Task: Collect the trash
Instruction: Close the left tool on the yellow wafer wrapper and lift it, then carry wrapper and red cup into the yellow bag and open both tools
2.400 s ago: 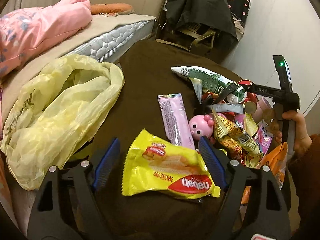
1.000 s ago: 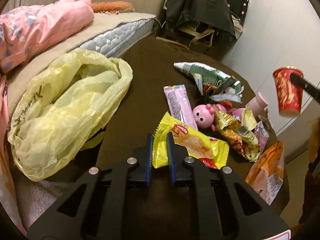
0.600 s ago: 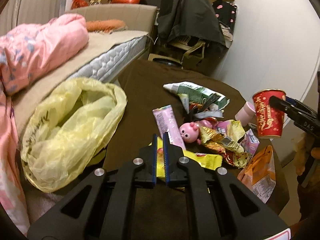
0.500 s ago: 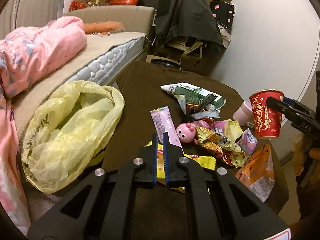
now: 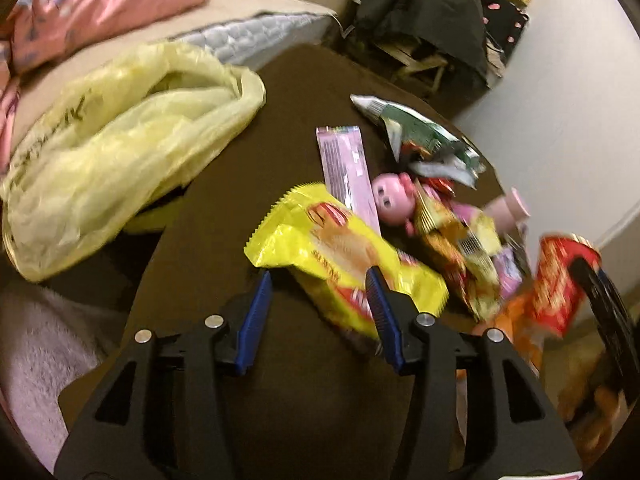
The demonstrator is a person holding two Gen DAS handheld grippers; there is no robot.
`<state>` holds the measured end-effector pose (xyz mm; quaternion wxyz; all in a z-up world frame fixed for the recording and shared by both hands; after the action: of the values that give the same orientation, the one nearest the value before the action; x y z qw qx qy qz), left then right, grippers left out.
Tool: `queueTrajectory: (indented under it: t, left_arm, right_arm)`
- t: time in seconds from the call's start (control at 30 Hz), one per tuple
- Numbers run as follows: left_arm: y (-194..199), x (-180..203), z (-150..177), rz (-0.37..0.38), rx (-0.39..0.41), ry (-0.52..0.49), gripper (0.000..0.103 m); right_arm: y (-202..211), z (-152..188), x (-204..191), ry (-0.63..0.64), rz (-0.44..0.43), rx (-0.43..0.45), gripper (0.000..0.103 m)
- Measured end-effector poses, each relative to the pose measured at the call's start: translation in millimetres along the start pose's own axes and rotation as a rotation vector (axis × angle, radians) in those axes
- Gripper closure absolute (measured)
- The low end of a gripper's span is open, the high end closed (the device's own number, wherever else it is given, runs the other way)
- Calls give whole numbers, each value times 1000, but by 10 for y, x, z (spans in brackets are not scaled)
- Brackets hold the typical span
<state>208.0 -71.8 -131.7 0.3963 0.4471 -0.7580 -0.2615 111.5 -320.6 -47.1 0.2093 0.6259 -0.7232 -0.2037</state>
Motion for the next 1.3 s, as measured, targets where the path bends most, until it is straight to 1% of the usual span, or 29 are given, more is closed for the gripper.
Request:
queueTrajectory:
  t: [0.07,0.1,0.13,0.17,0.2,0.3,0.43,0.63,0.73,0.83,0.93,1.03,1.13,1.2,1.23,1.3]
  left_arm:
    - [-63,69,-44,-20,15,-16,57]
    - [-88,96,-56,-35,19,-31,61]
    - [-116,137,-60,-45,19,-52,69]
    - [-148,157,-57,-43,6,-61,84]
    - [-168,165,-45,-40,-5,-68,84]
    - [-107,188,-42,-47,21,-105,87]
    - [39,200,-76,-41,61,-119,89]
    - [404,185,-210,-32,179,-144,90]
    - [585,65,-316,-37,223,-123,90]
    - [795,-168,-486,-79,285,-101,90]
    - [1045,-546,-684,-151,351,-70,89]
    - [1232,-904,-825,-222,394,-56,89]
    - [1287,-1242,-929,-276,417,-59,89]
    - [1246,-1406,-973,-302,420,-64,89]
    - [1202,-1513,-1003,-311,420,-59,89]
    - [1104,-1653,-1040,-310,414,-42,89]
  right_arm:
    - [-27,54,3,-18,-10,-10,50]
    - [-44,75,-6,-21,-14,-14,50]
    - [-57,91,-13,-22,-19,-18,50]
    - [-66,103,-21,-22,-22,-20,50]
    - [-69,103,-25,-21,-25,-20,50]
    - [-74,107,-66,-21,-33,-18,50]
    - [-67,82,-114,-16,-43,-14,50]
    - [-21,-48,-262,25,-62,9,50]
    - [-7,-189,-416,60,-91,29,50]
    - [-27,-383,-634,109,-129,52,50]
    - [-104,-619,-932,164,-186,63,50]
    - [-234,-871,-1295,223,-237,78,50]
    - [-448,-1083,-1735,275,-317,50,50]
    - [-604,-1197,-2018,307,-358,39,50]
    - [-708,-1258,-2185,322,-381,36,50]
    - [-900,-1344,-2395,333,-423,24,50]
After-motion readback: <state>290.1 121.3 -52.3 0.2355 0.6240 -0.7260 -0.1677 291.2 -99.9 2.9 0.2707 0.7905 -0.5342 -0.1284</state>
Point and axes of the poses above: each gripper's, at about its wrist camera, not at the fingertips, and y roughly against the way its jaws point, x to its right, z to its underside, the point moved 6 cm from there along -y, roughly the way its jaws point, and after that the axes turned 2 degrees about z, right-handed, at the moved point
